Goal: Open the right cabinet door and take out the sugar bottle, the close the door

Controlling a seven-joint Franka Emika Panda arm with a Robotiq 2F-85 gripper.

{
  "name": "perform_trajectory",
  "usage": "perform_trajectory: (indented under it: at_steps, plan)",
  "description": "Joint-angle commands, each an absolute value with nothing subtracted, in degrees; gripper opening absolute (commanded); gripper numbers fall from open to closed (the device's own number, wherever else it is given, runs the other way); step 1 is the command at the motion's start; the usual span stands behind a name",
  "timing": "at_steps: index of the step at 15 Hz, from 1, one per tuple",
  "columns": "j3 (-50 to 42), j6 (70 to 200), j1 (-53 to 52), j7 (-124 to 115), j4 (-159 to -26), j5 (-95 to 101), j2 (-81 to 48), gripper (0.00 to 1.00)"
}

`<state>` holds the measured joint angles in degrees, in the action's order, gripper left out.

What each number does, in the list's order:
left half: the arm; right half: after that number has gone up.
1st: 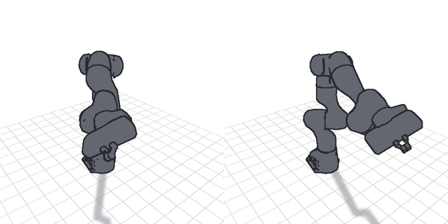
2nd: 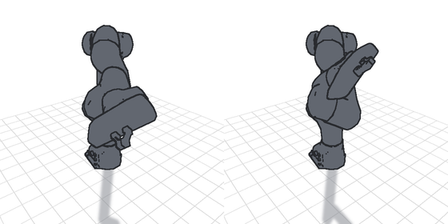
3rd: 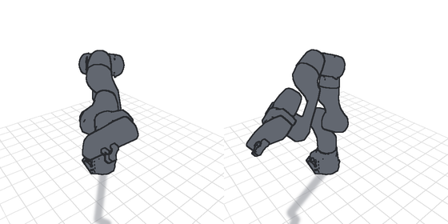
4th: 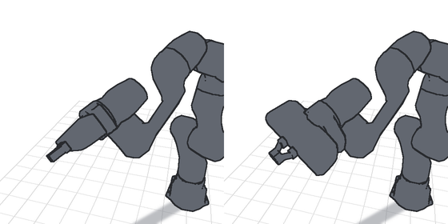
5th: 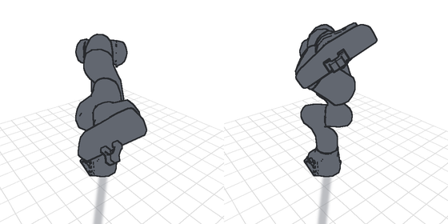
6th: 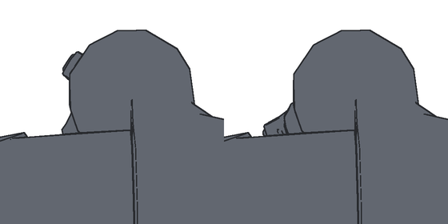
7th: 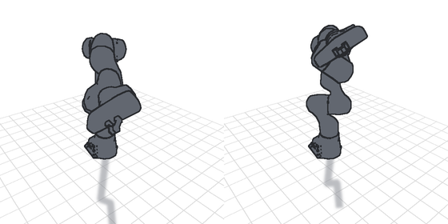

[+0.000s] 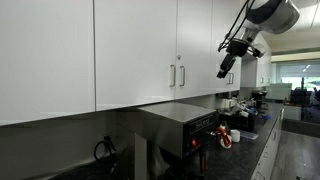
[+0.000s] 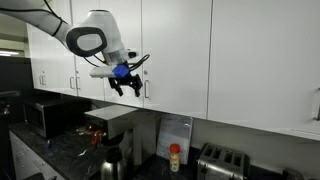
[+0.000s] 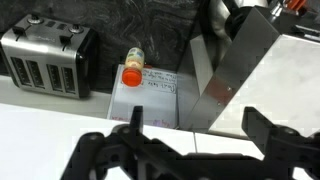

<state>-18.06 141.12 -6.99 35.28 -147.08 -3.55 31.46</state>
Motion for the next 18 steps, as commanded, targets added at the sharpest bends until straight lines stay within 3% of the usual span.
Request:
perform_trajectory:
  at_steps: [1,5,18]
  plan:
    - [-18.9,146.4,-9.4,39.2,-144.6,-7.3,27.3,1.00]
    - [-19.8,153.1,-13.0,42.6,-143.1,-12.0,24.4,1.00]
    - [-18.3,152.5,-13.4,43.7,-141.8,-14.1,22.9,1.00]
